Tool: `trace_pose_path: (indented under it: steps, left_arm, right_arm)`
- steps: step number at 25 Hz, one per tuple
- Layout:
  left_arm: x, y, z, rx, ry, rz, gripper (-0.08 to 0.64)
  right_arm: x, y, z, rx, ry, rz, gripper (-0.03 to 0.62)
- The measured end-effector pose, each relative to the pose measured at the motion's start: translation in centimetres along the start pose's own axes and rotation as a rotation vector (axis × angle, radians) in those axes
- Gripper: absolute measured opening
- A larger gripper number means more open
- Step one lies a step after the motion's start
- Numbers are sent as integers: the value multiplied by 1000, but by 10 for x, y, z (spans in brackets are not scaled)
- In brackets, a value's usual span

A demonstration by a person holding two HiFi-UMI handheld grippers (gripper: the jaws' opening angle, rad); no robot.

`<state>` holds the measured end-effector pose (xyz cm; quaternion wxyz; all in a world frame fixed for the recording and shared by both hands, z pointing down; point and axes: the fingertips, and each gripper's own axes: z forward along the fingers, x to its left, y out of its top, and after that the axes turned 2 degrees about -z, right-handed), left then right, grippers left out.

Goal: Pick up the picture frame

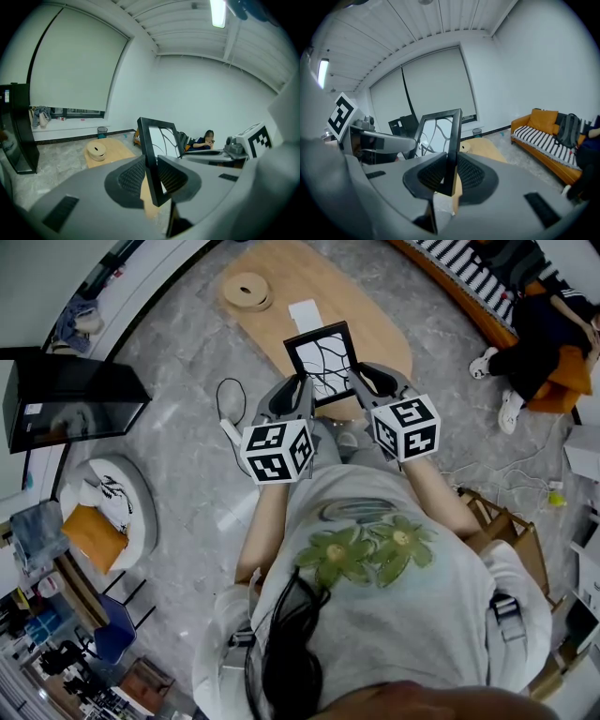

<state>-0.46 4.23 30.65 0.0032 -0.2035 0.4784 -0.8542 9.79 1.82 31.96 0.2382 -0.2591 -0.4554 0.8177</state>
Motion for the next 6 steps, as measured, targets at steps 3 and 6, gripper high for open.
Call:
trace_pose_path:
  steps: [3,6]
  left_arm:
    - [4,0,-2,1,-1,-2,91]
    - [9,-3,-3,15,-5,0,91]
  right_arm:
    - [4,1,3,-2,-4,0,78]
    - [7,-3,6,10,-10,8,78]
